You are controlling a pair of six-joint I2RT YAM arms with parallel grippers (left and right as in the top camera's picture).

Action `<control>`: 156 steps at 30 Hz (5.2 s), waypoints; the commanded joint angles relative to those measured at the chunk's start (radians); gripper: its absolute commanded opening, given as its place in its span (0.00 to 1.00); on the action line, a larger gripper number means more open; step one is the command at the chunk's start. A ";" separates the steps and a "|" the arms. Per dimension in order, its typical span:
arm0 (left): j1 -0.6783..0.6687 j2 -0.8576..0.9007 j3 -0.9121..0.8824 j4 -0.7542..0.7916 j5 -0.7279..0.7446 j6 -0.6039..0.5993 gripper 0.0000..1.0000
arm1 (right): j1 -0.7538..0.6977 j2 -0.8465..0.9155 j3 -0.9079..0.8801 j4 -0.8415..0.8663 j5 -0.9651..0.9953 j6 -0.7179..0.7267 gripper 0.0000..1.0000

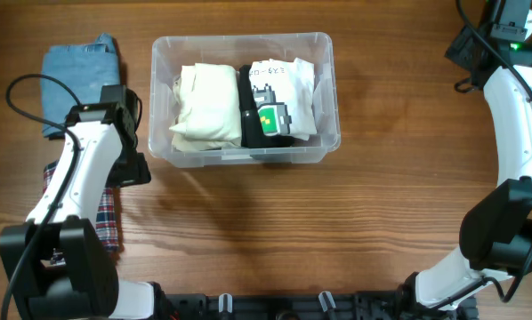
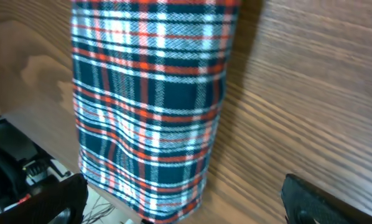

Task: Pack container
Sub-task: 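Reach the left gripper to the plaid folded cloth and grasp it, then lift the plaid cloth with the left gripper and carry it over the box, then lower the plaid cloth into the box's left side and press it flat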

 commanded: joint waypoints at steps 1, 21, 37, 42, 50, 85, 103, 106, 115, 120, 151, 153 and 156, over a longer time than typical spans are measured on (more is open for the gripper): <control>0.043 0.007 0.006 0.034 -0.054 -0.034 1.00 | 0.003 0.015 -0.004 0.000 -0.002 0.002 1.00; 0.171 0.009 -0.119 0.148 0.005 0.173 0.99 | 0.003 0.015 -0.004 0.000 -0.003 0.001 1.00; 0.172 0.103 -0.159 0.240 -0.017 0.202 1.00 | 0.003 0.015 -0.004 0.000 -0.003 0.002 1.00; 0.187 0.109 -0.159 0.256 -0.044 0.202 1.00 | 0.003 0.015 -0.004 0.000 -0.003 0.002 1.00; 0.252 0.121 -0.159 0.258 -0.043 0.202 0.99 | 0.003 0.015 -0.004 0.000 -0.003 0.002 1.00; 0.256 0.111 0.686 -0.196 0.495 -0.298 0.04 | 0.003 0.015 -0.004 0.000 -0.003 0.002 1.00; -0.220 -0.127 0.904 -0.039 0.608 -0.432 0.04 | 0.003 0.015 -0.004 0.000 -0.003 0.002 1.00; -0.323 -0.095 0.904 -0.068 0.434 -0.441 0.04 | 0.003 0.015 -0.004 0.000 -0.003 0.002 1.00; -0.429 0.126 0.904 -0.166 0.256 -0.505 0.04 | 0.003 0.015 -0.004 0.000 -0.003 0.002 1.00; -0.429 0.250 0.904 -0.176 0.161 -0.502 0.04 | 0.003 0.015 -0.004 0.000 -0.003 0.001 1.00; -0.470 0.422 0.903 -0.229 0.118 -0.445 0.75 | 0.003 0.015 -0.004 0.000 -0.003 0.002 0.99; -0.470 0.422 0.903 -0.229 0.118 -0.445 0.99 | 0.003 0.015 -0.004 0.000 -0.003 0.002 1.00; -0.470 0.422 0.903 -0.224 0.117 -0.445 1.00 | -0.003 0.015 -0.004 0.000 -0.002 0.002 1.00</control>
